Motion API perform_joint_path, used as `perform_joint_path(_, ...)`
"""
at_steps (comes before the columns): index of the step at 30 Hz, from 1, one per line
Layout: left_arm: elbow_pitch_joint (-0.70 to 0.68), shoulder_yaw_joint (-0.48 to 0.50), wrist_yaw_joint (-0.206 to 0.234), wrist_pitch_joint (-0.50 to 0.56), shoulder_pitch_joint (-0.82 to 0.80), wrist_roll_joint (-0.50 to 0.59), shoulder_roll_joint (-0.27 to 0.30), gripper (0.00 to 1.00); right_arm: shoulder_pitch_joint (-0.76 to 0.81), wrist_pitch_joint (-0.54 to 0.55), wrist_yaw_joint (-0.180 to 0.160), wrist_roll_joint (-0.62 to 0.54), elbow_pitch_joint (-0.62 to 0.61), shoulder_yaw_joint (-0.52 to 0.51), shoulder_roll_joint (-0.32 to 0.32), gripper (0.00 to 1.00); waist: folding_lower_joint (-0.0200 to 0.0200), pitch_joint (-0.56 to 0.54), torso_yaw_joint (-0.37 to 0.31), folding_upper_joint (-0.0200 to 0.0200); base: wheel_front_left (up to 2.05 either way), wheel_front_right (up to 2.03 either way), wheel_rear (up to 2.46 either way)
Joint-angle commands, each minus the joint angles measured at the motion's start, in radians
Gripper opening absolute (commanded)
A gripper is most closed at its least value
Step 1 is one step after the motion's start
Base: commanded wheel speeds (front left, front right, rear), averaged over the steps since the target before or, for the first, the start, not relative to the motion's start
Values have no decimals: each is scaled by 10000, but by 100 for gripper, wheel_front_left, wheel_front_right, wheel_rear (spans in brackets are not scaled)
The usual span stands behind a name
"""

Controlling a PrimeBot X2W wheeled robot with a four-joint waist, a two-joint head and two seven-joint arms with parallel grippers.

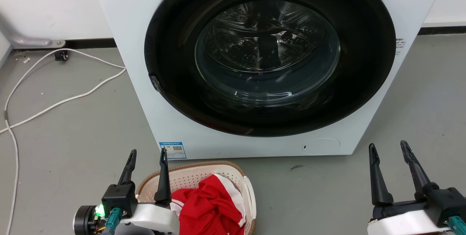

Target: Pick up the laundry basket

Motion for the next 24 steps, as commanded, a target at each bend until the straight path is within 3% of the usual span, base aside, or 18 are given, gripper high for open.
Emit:
perform_joint_path(1, 22, 8, 42, -66, 149, 201, 29, 100, 100, -92, -3, -105, -25, 55, -15, 100, 0, -4, -5, 0, 0, 0, 0)
perform_joint_path(24, 81, 81, -21, -89, 167, 144, 27, 100, 113, -96, -3, 970, 440, 200, -14, 100, 0, 53, 14, 0, 0, 0, 0)
